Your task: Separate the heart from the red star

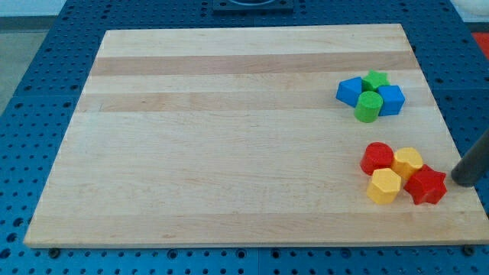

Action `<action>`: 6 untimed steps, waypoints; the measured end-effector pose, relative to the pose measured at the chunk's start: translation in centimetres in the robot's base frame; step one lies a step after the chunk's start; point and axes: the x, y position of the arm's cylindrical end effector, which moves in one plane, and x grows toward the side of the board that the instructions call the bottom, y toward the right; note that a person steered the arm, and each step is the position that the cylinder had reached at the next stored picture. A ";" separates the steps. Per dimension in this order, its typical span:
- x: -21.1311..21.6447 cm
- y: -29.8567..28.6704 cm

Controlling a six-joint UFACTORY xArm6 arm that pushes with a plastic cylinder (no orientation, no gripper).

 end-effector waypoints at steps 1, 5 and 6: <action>0.3 -1.6; -2.6 -5.4; -4.6 -5.4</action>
